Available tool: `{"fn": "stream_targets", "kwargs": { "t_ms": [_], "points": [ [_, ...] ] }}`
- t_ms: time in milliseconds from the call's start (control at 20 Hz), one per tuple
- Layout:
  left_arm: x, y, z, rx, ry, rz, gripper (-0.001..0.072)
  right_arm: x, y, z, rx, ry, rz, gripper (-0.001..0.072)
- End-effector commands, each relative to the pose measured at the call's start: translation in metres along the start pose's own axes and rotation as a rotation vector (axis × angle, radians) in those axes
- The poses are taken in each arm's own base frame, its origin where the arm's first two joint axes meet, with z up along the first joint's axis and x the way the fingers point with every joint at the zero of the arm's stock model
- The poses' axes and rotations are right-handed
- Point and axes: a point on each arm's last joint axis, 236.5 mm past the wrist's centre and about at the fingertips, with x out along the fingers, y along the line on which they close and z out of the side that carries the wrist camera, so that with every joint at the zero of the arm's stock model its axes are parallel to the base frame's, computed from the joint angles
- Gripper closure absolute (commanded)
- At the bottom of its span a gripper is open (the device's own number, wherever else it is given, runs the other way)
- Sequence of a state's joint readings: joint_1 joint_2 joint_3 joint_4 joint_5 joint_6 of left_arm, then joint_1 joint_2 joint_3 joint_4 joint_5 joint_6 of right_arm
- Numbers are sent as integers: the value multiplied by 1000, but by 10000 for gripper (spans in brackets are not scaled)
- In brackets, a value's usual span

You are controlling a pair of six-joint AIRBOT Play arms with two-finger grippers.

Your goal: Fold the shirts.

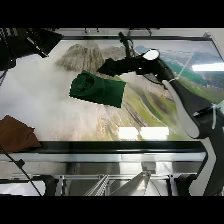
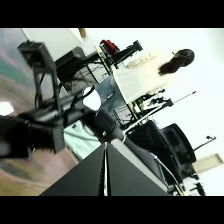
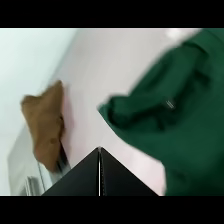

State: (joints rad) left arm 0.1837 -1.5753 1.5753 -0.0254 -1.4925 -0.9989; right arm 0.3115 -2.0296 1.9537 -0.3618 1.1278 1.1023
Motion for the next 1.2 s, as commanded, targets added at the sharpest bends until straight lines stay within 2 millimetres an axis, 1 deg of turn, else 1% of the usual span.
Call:
{"fn": "stream_targets", "kwargs": {
  "t_ms": [0,50,100,150,200,300,350,400,500,650,700,800,850,900,950,1050,1150],
  "points": [
    [-2,0,-20,-20,54,-39,705,-64,-66,-38,129,127,-247,688],
    [-2,-1,-22,-20,63,-45,706,-74,-88,-49,184,146,-314,659],
    [-2,-2,-23,-19,66,-47,705,-81,-109,-59,241,161,-375,392],
    [0,-2,-24,-19,69,-50,705,-84,-127,-68,290,177,-419,42],
    [0,-2,-24,-15,69,-49,706,-83,-141,-75,333,188,-439,3],
    [3,-4,-27,-12,79,-56,705,-75,-162,-84,382,189,-446,3],
    [4,-4,-27,-10,80,-57,705,-68,-168,-87,405,182,-432,3],
    [7,-6,-29,-10,90,-63,705,-59,-169,-88,442,169,-391,3],
    [9,-9,-34,-2,110,-76,705,-37,-161,-86,478,145,-268,3],
    [14,-11,-38,5,122,-85,705,-2,-135,-77,499,91,-64,4],
    [14,-11,-38,5,122,-85,705,8,-132,-74,507,67,-25,4],
    [14,-11,-38,5,122,-85,705,22,-126,-67,515,21,37,5],
    [14,-11,-38,5,124,-86,705,24,-122,-62,514,-2,73,13],
    [14,-12,-40,4,130,-90,705,24,-117,-55,507,-31,111,265],
    [13,-13,-42,4,137,-96,705,23,-111,-47,482,-55,142,693],
    [13,-15,-44,4,149,-104,706,15,-96,-35,466,-87,215,687],
    [12,-17,-46,3,158,-111,705,-2,-81,-31,438,-63,251,688]
  ]
}}
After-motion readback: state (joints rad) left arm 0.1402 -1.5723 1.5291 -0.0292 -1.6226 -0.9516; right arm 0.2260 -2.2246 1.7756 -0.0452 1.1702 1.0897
